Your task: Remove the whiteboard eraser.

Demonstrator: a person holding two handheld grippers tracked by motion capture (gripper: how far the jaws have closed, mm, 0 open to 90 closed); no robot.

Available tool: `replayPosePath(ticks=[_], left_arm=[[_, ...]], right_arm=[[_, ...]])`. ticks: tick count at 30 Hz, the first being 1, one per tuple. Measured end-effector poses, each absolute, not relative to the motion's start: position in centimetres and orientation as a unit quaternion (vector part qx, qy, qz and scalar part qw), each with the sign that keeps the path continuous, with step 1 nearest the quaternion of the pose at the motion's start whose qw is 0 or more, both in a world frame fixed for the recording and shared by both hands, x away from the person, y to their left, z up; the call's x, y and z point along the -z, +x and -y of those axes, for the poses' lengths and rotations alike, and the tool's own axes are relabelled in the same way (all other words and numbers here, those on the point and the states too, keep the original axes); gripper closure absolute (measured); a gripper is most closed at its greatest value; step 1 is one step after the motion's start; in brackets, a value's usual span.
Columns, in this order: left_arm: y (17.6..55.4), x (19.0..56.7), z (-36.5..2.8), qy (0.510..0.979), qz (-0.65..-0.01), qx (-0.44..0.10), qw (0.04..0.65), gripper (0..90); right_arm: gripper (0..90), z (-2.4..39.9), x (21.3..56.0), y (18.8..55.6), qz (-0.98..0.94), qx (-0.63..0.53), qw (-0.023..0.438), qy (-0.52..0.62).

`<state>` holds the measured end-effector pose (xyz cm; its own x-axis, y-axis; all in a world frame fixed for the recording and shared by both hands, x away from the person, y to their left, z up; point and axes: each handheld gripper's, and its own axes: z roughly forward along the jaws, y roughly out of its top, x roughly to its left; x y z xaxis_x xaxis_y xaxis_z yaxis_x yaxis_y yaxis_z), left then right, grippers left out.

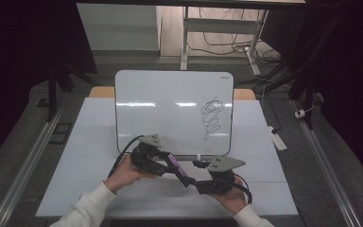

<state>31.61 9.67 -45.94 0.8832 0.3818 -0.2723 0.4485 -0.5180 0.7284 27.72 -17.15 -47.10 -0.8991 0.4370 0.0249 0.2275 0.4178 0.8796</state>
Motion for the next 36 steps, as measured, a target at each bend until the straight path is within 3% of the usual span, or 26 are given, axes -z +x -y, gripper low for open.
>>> replayPosePath(ticks=[22,28,32,36], left_arm=[[30.3,45.8,-8.8,0.892,-0.136,0.058,0.427,37.9],[30.0,45.6,-8.6,0.892,-0.109,0.065,0.434,37.9],[29.8,45.4,-8.6,0.890,-0.096,0.066,0.440,37.9],[29.8,45.4,-8.7,0.888,-0.093,0.065,0.445,37.9]], right_arm=[[24.5,17.3,48.3,29.3,-0.852,-0.493,-0.042,0.174],[27.5,16.7,48.8,29.3,-0.854,-0.488,-0.081,0.160],[35.2,16.4,49.1,29.2,-0.852,-0.490,-0.110,0.147],[37.7,16.4,49.1,29.1,-0.850,-0.494,-0.113,0.145]])
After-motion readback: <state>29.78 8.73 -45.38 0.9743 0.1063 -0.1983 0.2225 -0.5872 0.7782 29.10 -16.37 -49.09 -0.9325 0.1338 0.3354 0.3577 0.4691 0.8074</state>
